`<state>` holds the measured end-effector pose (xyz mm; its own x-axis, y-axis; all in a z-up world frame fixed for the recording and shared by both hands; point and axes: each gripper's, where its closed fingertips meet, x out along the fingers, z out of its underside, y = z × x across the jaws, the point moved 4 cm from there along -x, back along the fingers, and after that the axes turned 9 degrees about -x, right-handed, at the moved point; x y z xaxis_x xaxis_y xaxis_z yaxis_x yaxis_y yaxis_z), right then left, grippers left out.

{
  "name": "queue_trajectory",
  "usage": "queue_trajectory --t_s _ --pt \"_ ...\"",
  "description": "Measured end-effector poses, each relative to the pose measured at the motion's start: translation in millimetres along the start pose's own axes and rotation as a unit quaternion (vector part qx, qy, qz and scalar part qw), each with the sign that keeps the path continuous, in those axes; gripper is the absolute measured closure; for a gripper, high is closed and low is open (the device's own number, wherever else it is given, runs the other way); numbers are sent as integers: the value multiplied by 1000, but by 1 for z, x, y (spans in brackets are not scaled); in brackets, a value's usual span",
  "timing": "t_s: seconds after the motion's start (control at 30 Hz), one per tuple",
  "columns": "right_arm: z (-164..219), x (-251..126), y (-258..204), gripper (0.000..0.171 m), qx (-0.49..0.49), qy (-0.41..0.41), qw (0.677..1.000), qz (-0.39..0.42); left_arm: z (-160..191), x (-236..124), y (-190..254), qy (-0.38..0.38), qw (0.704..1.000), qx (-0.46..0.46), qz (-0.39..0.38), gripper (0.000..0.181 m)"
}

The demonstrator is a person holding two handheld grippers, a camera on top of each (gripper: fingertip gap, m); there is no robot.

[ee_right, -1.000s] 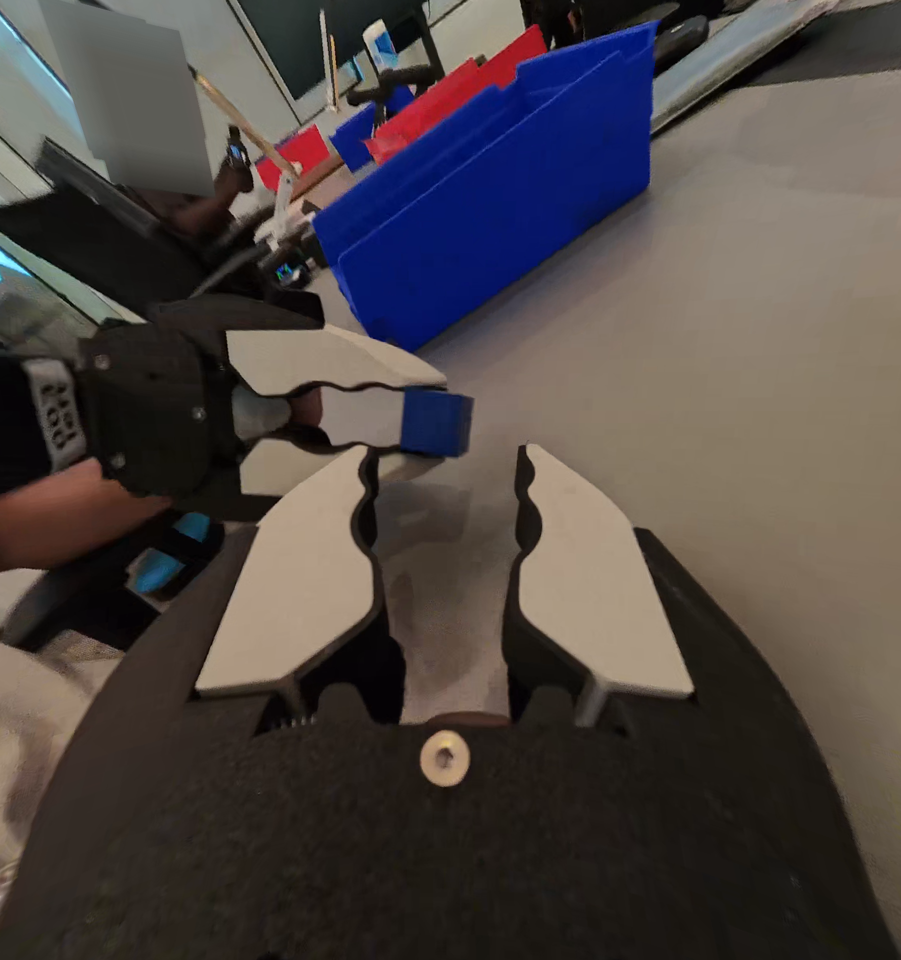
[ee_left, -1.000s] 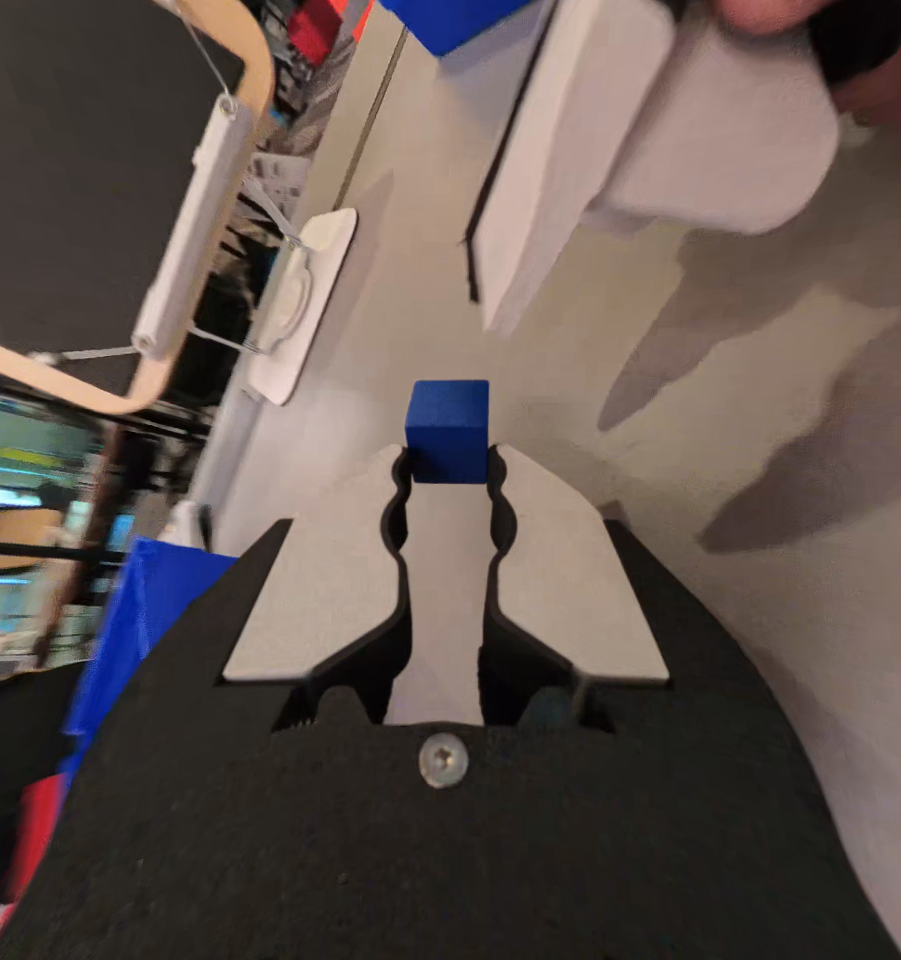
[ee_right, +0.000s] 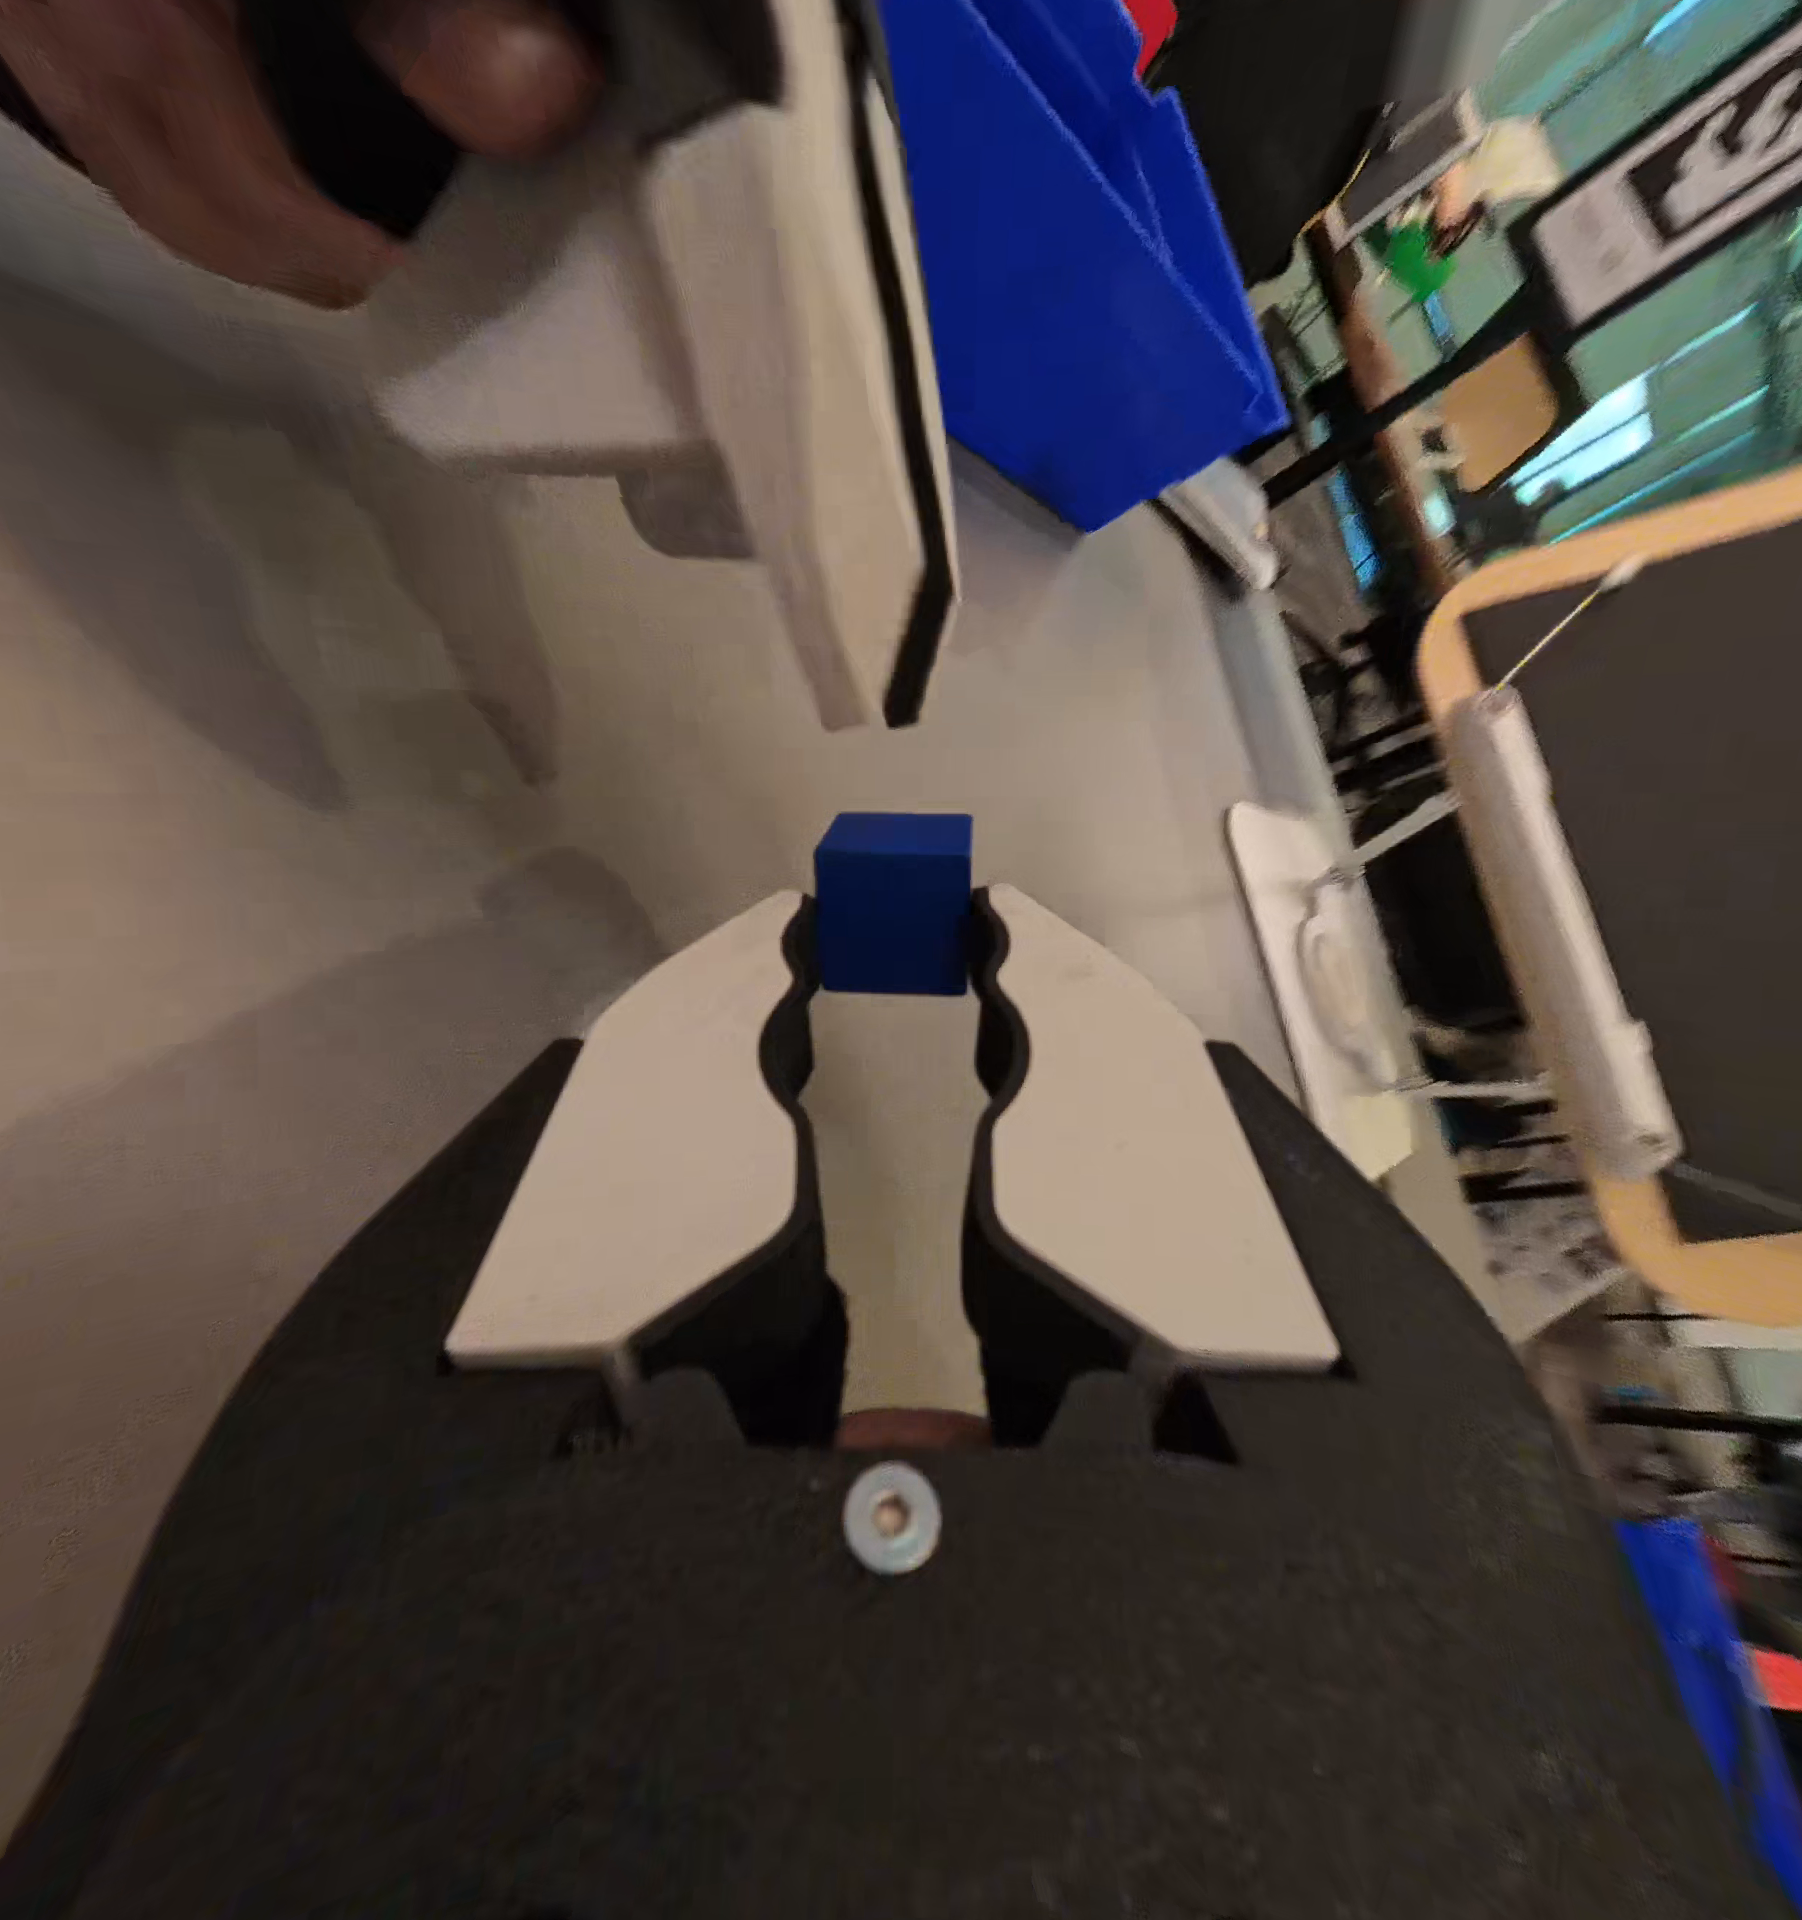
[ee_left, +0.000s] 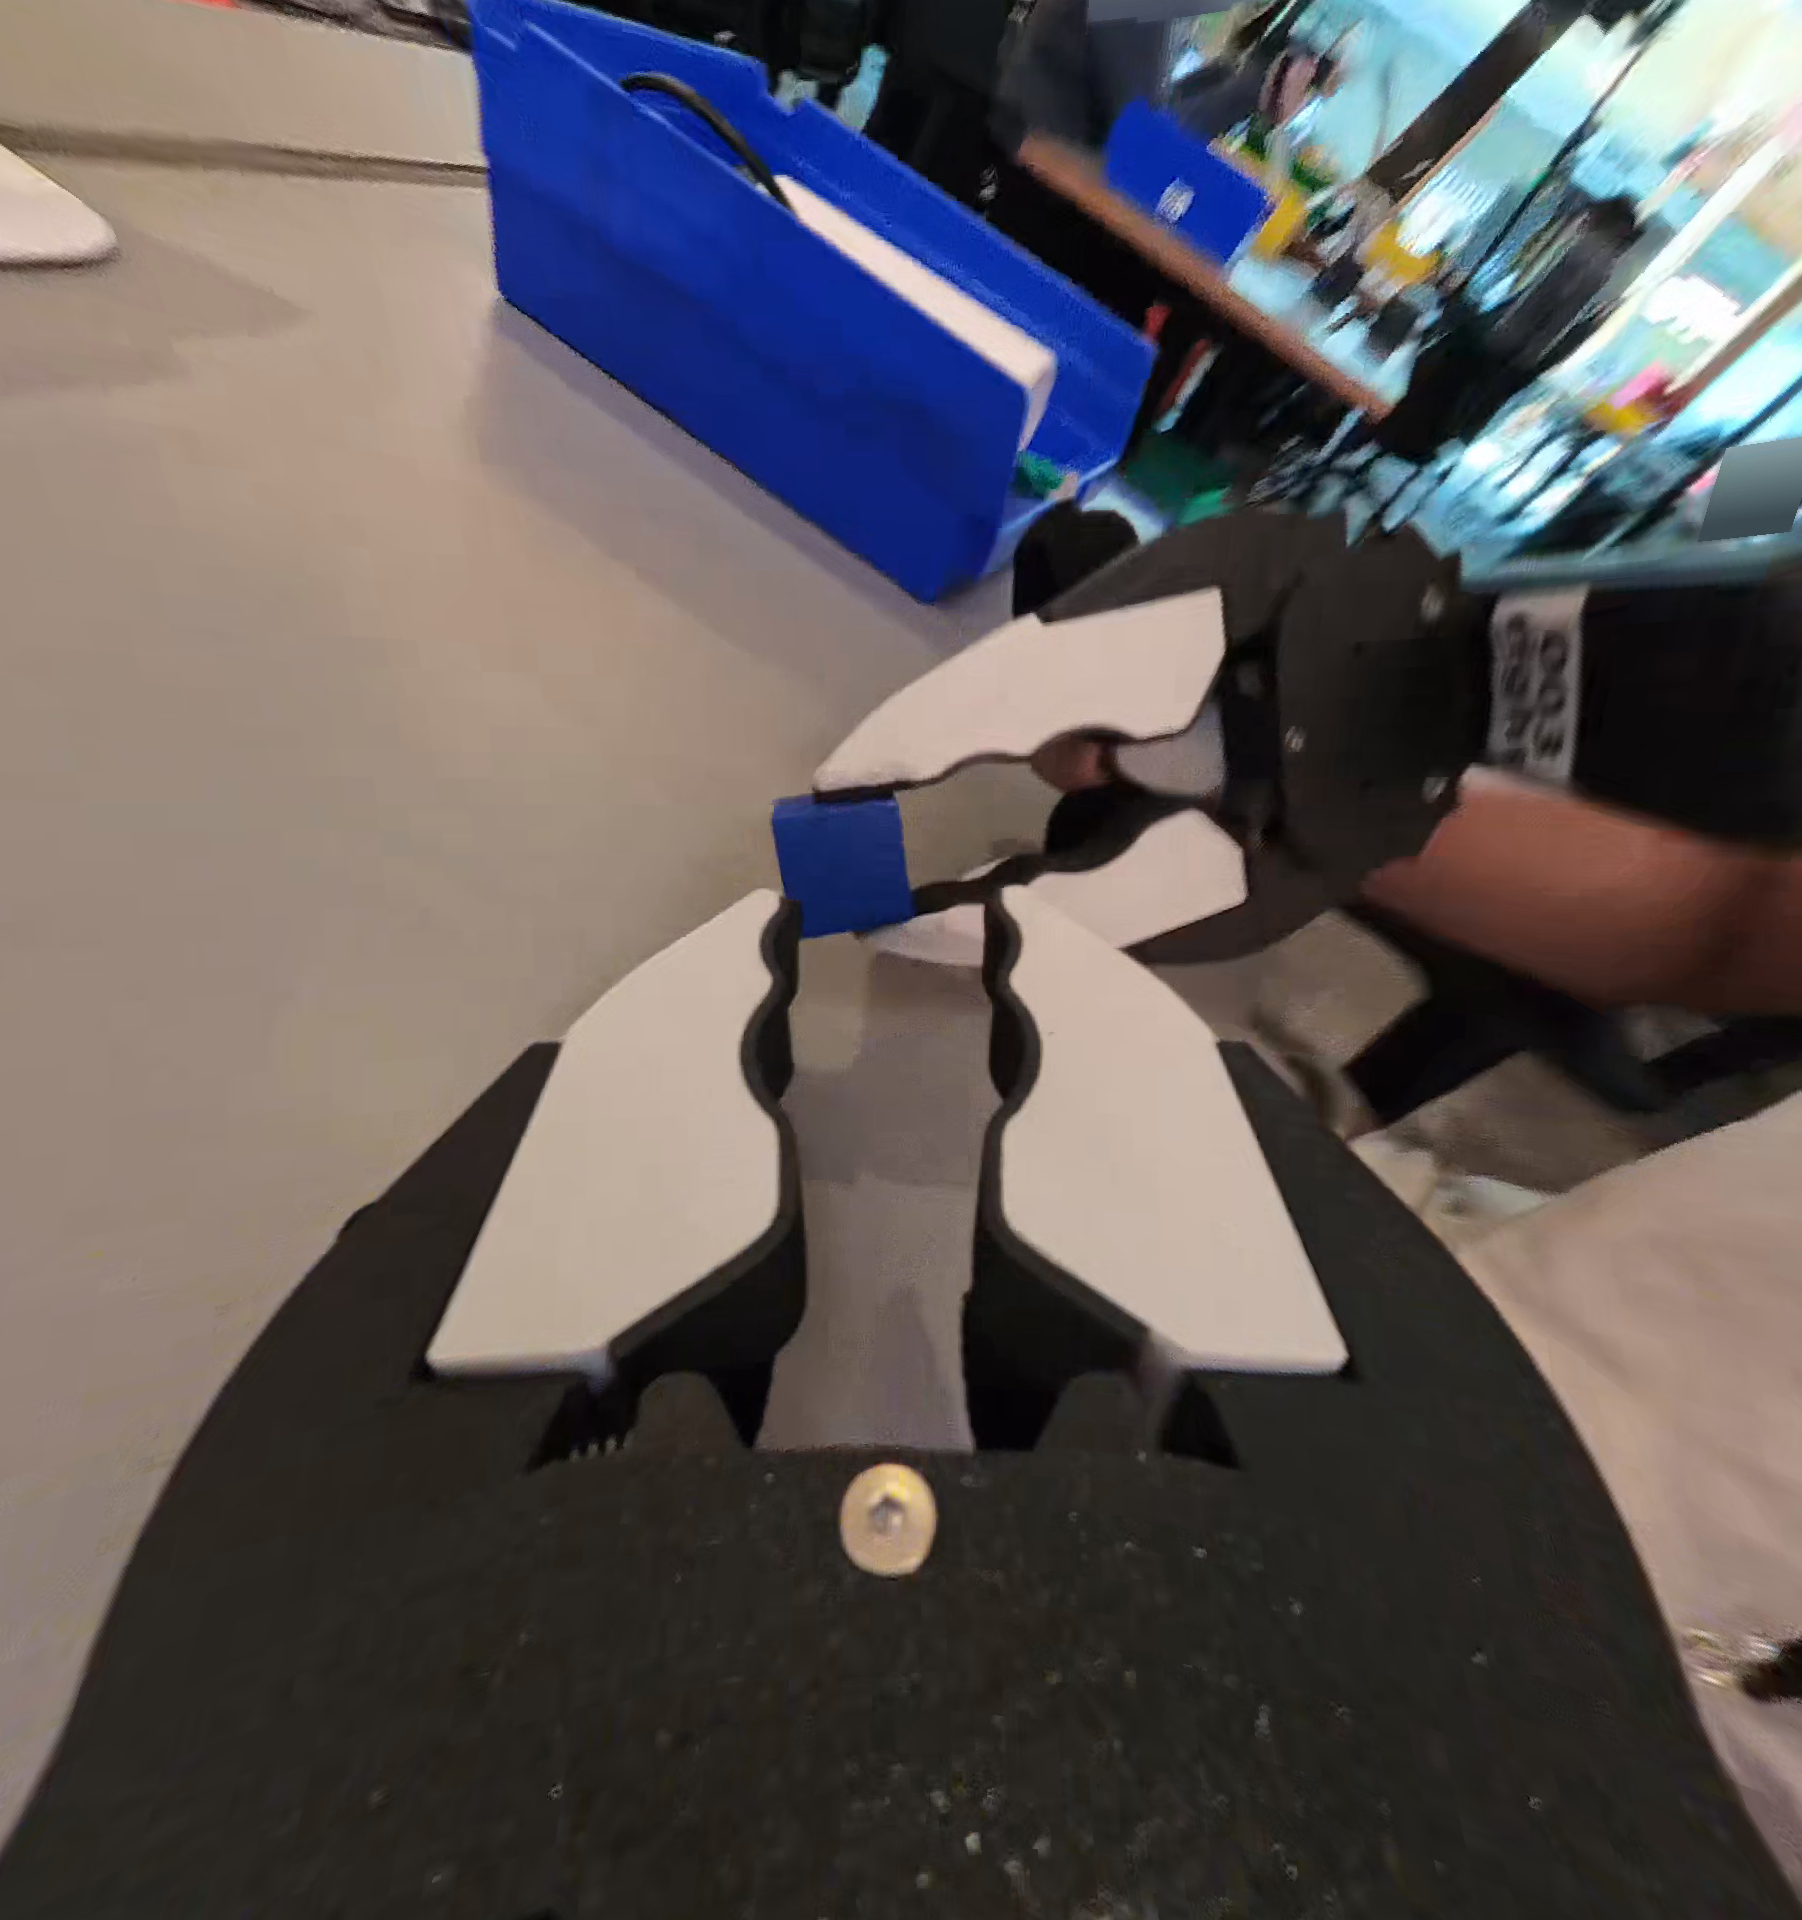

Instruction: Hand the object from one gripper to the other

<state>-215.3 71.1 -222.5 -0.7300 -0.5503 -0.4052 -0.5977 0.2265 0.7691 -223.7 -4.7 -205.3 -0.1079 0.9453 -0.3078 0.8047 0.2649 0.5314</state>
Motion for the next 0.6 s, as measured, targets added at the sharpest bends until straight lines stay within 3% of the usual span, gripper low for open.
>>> queue_trajectory --t_s 0.07,0.3,0.6 --pt "-10 -2 -2 144 -29 6 999 17 2 1 -2 -2 1000 -22 12 148" --pt "-23 -3 -9 144 -75 12 997 33 12 10 0 -40 999 26 -27 151" --pt "-16 -1 -14 141 -41 4 999 28 16 13 0 -56 995 56 -64 154"
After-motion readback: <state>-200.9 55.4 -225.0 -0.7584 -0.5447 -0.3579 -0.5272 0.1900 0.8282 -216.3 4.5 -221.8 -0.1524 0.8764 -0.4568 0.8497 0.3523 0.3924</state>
